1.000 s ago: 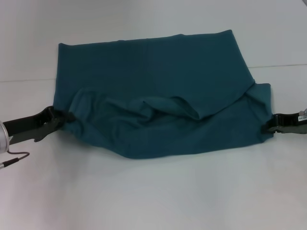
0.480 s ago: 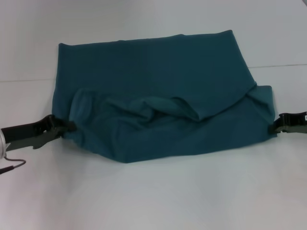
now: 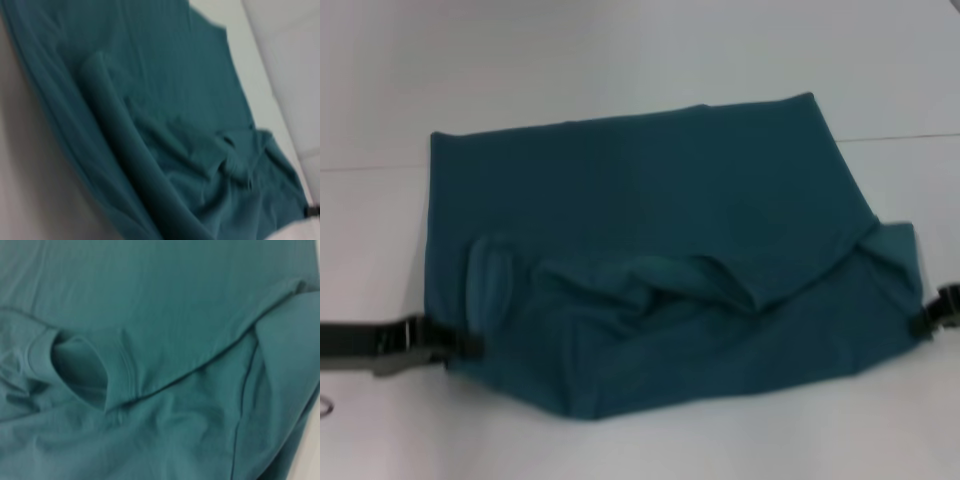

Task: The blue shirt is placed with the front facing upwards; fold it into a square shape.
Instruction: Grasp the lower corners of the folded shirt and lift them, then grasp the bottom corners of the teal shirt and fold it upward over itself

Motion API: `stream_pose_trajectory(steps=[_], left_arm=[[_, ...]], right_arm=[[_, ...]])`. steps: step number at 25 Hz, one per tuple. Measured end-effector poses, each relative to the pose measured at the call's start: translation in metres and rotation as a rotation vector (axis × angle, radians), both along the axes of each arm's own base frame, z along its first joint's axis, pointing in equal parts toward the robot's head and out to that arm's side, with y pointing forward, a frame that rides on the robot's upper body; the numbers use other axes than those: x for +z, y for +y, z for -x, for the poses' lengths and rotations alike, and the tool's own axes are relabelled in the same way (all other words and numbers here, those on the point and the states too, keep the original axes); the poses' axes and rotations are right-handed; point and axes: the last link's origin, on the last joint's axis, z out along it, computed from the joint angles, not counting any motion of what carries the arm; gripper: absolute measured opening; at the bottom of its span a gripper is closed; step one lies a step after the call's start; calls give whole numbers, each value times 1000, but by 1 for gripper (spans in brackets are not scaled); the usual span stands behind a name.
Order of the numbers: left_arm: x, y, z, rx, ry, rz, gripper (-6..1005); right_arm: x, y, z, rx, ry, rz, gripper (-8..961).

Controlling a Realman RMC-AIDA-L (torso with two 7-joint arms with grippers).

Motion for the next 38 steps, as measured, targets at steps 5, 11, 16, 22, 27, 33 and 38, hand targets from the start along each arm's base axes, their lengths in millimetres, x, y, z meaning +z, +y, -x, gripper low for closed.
stream_pose_trajectory(steps=[5,11,16,22,27,33,38], left_arm=[[2,-28,4,-20,15,145,132],[4,-56,13,-10,30,252,137],[4,-71,27,37,84,313,141],[11,-69,21,-20,44,305,146],[26,-32,5,-28,5,200,150],[36,23,-11,31,64,63,154],[33,61,-27,64,118,-34,158]], right_arm=[[1,-26,0,-7,26,134,31],[-2,-55,0,-5,77,270,31],[-16,-78,2,13,143,380,31],[-14,-77,7,57,221,325,32],[25,-44,15,122,295,70,32],[57,-4,5,80,229,-233,32],[54,15,7,60,221,-345,32]])
